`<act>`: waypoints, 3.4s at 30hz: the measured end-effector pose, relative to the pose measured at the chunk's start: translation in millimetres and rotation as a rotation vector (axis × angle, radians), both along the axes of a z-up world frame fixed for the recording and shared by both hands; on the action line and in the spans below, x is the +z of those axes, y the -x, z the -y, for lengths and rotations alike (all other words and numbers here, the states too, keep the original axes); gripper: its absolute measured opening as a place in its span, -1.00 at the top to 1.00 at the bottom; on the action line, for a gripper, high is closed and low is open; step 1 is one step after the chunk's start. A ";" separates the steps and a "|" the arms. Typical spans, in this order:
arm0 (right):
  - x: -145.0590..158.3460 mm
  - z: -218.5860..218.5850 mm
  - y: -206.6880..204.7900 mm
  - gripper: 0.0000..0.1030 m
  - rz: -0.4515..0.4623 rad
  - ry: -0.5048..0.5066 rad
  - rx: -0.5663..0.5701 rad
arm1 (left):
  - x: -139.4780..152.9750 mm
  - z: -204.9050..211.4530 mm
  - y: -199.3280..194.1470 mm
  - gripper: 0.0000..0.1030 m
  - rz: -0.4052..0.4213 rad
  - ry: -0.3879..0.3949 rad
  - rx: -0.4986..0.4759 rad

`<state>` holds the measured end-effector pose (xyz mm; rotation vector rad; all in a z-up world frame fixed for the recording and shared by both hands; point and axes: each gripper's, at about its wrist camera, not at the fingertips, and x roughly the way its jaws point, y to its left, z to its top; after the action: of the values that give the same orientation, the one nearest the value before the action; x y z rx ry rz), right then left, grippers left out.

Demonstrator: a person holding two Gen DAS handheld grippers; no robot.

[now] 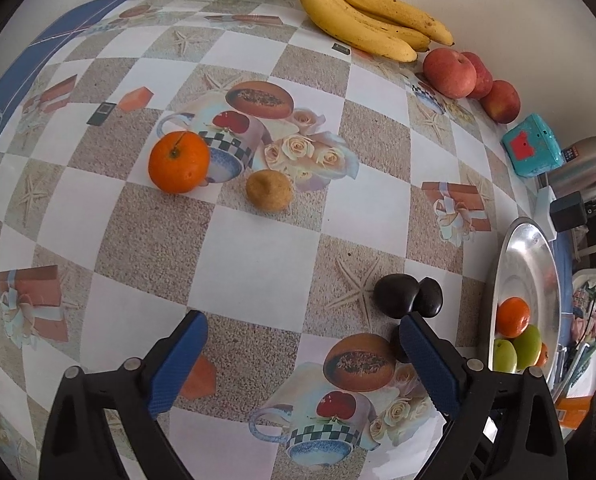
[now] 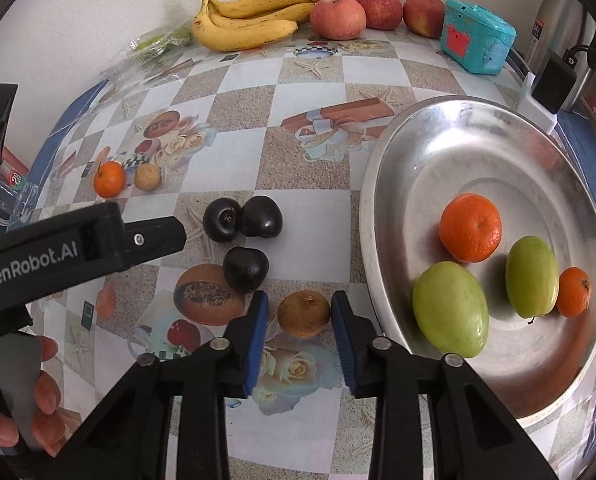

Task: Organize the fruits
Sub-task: 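Grasp the brown kiwi with the right tool while the left tool approaches the dark plums, then close the left tool on a dark plum while the right tool holds the kiwi, then carry the plum with the left tool while the right tool carries the kiwi to the bowl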

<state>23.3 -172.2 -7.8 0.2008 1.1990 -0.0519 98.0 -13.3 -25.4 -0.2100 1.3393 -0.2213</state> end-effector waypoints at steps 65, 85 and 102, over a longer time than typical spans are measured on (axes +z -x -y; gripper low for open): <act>67.2 42.7 2.6 0.46 0.164 -0.019 -0.104 | -5.6 36.9 -4.8 0.38 0.003 0.183 -0.009; 68.7 43.4 4.1 0.46 0.168 -0.021 -0.100 | -0.7 20.2 -6.1 0.46 0.003 0.203 0.049; 68.4 42.1 4.0 0.46 0.169 -0.025 -0.097 | 4.2 -5.8 -9.4 0.43 0.023 0.150 0.134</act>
<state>19.3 -214.2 60.6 0.2795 1.0218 -0.1031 107.3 -7.5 -21.2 -0.4214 1.2811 -0.2105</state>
